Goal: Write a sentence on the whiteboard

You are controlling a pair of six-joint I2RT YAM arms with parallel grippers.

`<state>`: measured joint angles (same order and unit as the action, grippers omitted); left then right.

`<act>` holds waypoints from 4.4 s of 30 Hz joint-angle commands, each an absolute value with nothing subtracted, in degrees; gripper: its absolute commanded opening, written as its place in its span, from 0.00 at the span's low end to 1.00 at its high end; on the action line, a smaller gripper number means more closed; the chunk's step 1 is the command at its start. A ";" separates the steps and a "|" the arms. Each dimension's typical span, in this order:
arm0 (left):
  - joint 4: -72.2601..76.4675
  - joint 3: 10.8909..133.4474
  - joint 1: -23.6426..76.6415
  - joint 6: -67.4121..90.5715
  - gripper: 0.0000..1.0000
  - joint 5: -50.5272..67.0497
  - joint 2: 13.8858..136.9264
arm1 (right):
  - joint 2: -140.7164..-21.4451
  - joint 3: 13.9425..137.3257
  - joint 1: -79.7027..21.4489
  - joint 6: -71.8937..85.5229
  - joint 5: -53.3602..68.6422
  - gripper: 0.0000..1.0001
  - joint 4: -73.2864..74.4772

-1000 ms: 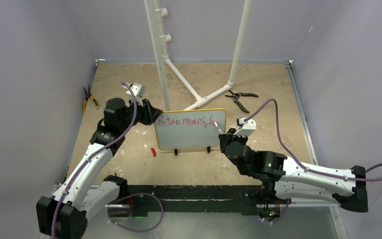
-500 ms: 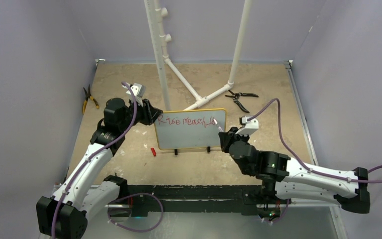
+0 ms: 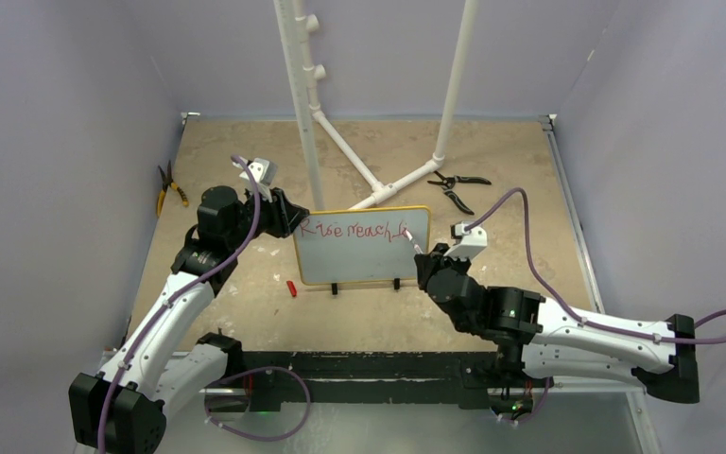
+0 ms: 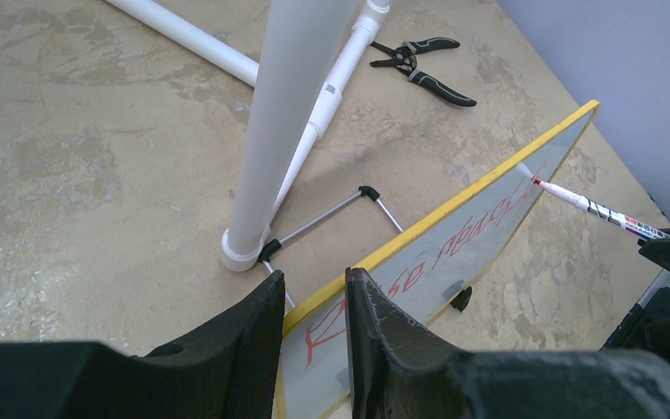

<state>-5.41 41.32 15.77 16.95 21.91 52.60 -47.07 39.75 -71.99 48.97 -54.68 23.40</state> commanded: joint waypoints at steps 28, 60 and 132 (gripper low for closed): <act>-5.20 40.36 15.73 17.51 0.30 23.47 52.22 | -46.73 40.97 -71.78 58.48 -54.84 0.00 33.26; -5.36 40.35 15.73 17.41 0.30 23.29 51.77 | -47.10 43.16 -71.76 56.14 -60.89 0.00 30.71; -5.34 40.26 15.73 17.67 0.30 23.08 51.24 | -77.73 38.36 -84.08 30.50 -47.56 0.00 -29.11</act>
